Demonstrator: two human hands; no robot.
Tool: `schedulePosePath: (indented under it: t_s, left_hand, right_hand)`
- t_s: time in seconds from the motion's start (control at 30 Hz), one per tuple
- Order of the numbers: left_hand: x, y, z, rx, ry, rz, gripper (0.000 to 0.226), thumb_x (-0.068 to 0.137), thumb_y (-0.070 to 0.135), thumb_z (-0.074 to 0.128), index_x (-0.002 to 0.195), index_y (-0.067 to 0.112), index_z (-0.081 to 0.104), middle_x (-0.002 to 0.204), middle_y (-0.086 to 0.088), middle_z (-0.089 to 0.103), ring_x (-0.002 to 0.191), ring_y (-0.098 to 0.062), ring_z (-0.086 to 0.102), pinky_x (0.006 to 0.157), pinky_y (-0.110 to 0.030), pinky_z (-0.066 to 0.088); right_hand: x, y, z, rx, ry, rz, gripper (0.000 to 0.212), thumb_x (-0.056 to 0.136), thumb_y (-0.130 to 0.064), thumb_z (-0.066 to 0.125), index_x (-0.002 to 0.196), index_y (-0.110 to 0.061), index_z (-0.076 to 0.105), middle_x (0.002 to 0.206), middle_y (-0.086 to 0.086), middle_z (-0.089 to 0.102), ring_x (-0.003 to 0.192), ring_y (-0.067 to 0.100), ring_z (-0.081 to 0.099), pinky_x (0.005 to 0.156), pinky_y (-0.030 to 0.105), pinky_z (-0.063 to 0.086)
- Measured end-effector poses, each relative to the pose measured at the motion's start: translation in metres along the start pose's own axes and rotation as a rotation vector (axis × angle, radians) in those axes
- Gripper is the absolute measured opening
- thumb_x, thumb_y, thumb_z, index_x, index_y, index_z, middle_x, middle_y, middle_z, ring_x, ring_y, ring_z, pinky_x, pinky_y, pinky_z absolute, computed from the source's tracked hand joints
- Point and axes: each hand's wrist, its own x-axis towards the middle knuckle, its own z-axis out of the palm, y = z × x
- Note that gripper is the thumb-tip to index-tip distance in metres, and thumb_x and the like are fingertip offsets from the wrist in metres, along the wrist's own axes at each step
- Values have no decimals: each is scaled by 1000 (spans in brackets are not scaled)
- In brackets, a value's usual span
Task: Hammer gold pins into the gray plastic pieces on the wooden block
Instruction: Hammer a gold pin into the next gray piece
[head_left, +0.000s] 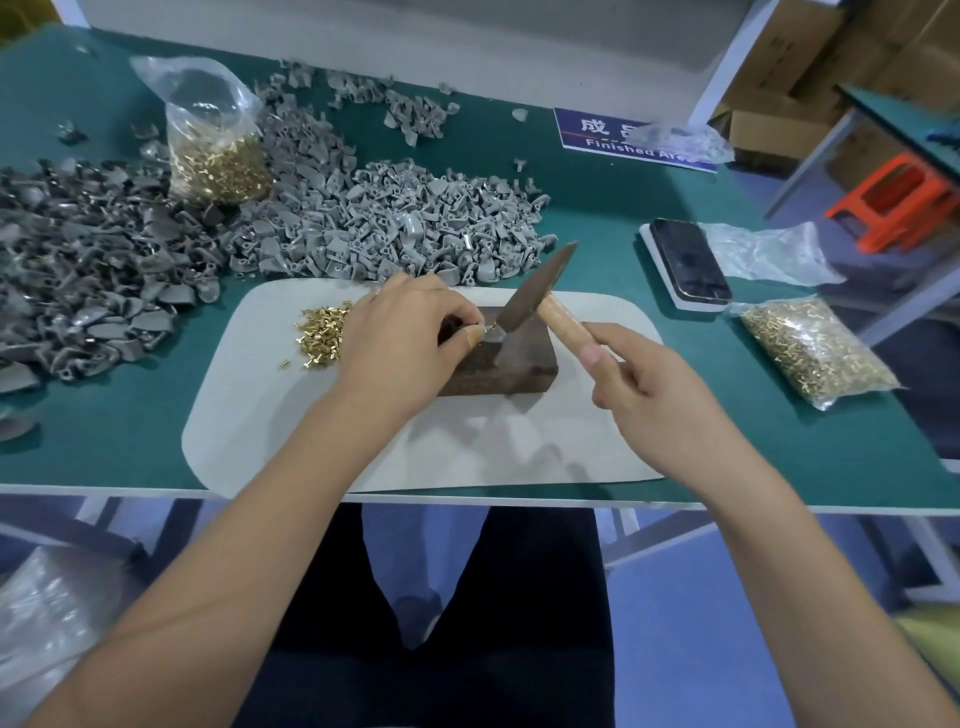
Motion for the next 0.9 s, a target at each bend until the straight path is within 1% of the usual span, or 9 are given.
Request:
schedulePosePath:
  t_s: [0.13,0.2,0.3,0.4,0.47,0.63,0.7,0.8,0.9]
  left_hand:
    - [-2,2,2,-9,14,-30,8,93,42,68,98,39,74,100,15,64,100,-18,53,76,-37,46]
    - [-1,2,2,3,17,-31,9,93,44,68,97,39,74,100,15,64,100,-17,53,75,-36,44]
    - [-1,0,2,-1,19,-26,8,93,44,68,95,39,74,97,17,62,99,-17,53,74,-35,43]
    - [-1,-1,3,-8,26,-37,7,92,43,70,95,39,75,93,19,58,97,-17,52,71,-35,41]
    - [-2,-1,4,-15,34,-46,7,92,42,71,95,38,75,93,19,59,97,-16,52,70,-34,39]
    - [-1,0,5,-18,41,-45,10,92,45,70,94,38,76,96,17,64,97,-16,52,70,-34,39]
    - [-1,-1,4,-29,35,-48,12,91,47,70,94,38,77,95,16,65,97,-16,53,71,-35,43]
    - [1,-5,3,-44,37,-67,12,89,50,71,93,41,77,93,17,66,96,-15,54,71,-36,47]
    - [1,-5,4,-44,47,-58,11,89,49,71,93,40,76,95,17,67,98,-15,55,72,-36,47]
  right_hand:
    - [2,-4,0,43,56,-55,24,108,-36,44,110,-49,64,67,2,52,64,20,52,52,18,35]
    - [0,-7,-3,40,153,-109,22,107,-37,43,110,-37,65,73,6,51,68,25,52,54,19,34]
    - [-3,-9,5,-3,257,-136,24,105,-45,38,107,-37,61,71,-1,50,62,18,46,54,19,34]
    - [-6,-5,20,-66,167,-77,26,106,-42,41,123,-42,62,66,-12,51,62,13,46,62,34,46]
    - [-8,-2,17,-132,134,-60,25,107,-43,41,122,-43,61,67,-12,53,63,15,47,63,41,49]
    - [-7,-15,2,-19,370,-138,26,107,-46,37,119,-45,59,70,-16,51,65,14,50,55,28,39]
    - [-11,-16,14,4,333,-112,25,107,-44,39,122,-45,59,72,-19,53,66,13,50,60,29,44]
    - [-15,-8,25,-155,172,-33,21,107,-42,40,118,-44,58,69,-17,54,66,17,48,62,37,47]
    - [-13,-8,15,-144,255,-52,20,107,-45,39,116,-47,57,68,-14,52,61,16,45,53,33,39]
